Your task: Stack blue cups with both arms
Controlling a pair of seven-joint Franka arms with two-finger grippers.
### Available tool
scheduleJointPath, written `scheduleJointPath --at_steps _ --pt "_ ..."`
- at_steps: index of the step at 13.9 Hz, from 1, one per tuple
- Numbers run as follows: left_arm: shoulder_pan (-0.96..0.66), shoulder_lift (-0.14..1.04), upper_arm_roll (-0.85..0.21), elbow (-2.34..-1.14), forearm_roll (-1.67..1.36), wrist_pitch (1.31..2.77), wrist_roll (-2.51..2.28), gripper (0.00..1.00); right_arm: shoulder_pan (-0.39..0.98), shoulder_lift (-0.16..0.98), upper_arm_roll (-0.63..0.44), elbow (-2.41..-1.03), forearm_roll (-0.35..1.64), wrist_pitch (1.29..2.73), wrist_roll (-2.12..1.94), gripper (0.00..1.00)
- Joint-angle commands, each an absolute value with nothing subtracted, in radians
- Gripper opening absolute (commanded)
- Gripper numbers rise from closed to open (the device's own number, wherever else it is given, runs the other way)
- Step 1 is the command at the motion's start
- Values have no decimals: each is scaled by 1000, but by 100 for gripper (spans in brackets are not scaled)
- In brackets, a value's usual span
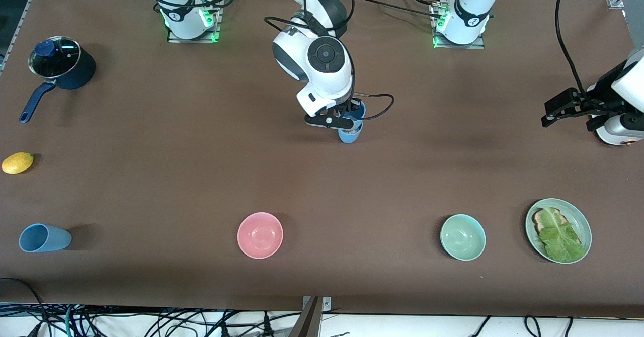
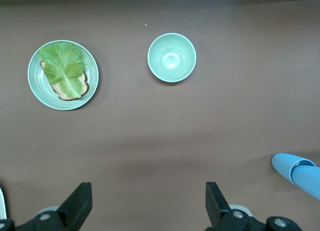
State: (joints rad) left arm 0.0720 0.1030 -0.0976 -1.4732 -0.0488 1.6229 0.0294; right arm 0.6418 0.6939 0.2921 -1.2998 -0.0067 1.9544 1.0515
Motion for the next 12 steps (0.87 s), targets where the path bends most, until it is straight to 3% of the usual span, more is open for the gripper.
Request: scheduleJointPath --at_steps 1,3,5,12 --pt "109 11 -135 -1594 -55 1690 32 100 650 718 281 -1258 -23 1953 1060 66" --pt "104 -20 -135 -1632 -49 1703 32 100 644 715 281 -1256 -23 1953 1060 100" --pt "94 -67 -135 -1698 -34 1747 32 100 644 709 276 -1247 -23 1948 1049 100" --pt "94 -55 -137 -1691 -34 1744 31 100 552 632 273 -1157 -9 1732 928 100"
